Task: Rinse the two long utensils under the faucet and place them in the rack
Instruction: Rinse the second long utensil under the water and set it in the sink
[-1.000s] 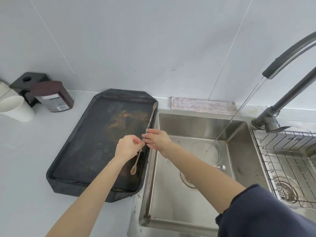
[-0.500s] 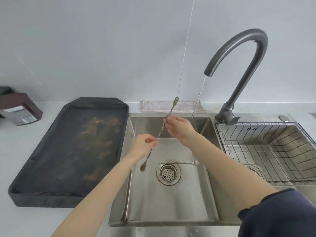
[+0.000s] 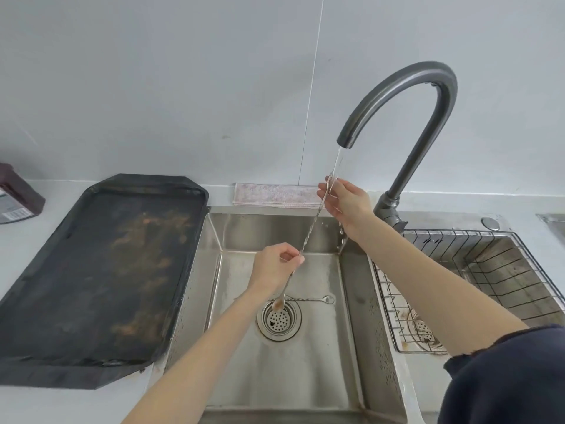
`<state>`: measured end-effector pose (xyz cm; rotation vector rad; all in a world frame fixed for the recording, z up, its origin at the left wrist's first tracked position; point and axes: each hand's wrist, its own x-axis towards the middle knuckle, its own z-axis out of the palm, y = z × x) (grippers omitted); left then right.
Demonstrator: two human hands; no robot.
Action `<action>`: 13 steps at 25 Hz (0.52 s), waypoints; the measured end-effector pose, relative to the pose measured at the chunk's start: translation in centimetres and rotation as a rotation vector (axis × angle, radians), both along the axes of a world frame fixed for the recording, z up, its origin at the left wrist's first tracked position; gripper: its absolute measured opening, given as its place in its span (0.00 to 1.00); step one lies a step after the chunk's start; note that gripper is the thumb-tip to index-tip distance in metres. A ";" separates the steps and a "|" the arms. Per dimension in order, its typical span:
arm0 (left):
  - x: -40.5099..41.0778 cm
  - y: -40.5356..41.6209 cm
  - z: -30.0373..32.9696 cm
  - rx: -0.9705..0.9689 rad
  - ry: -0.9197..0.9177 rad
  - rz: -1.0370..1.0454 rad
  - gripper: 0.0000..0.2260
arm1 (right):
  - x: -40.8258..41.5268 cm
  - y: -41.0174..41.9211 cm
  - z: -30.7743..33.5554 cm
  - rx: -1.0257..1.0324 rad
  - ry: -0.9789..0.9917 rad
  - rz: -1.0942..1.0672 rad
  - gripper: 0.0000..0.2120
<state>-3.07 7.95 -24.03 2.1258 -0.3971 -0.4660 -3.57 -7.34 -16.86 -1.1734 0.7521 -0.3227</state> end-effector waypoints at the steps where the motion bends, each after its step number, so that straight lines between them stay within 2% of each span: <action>1: 0.0 -0.1 0.0 -0.003 -0.013 0.009 0.07 | -0.2 0.3 -0.7 0.000 0.005 0.028 0.09; 3: 0.1 -0.3 0.0 -0.002 -0.032 0.015 0.08 | -0.5 0.8 -1.8 -0.003 0.023 0.092 0.07; 7: 0.2 -0.3 0.1 0.001 -0.049 -0.005 0.08 | 0.6 -1.1 -0.1 -0.020 0.001 0.035 0.08; 13: -0.7 -0.2 -0.8 0.056 -0.015 -0.028 0.07 | -0.4 0.1 -1.4 -0.091 0.012 0.210 0.13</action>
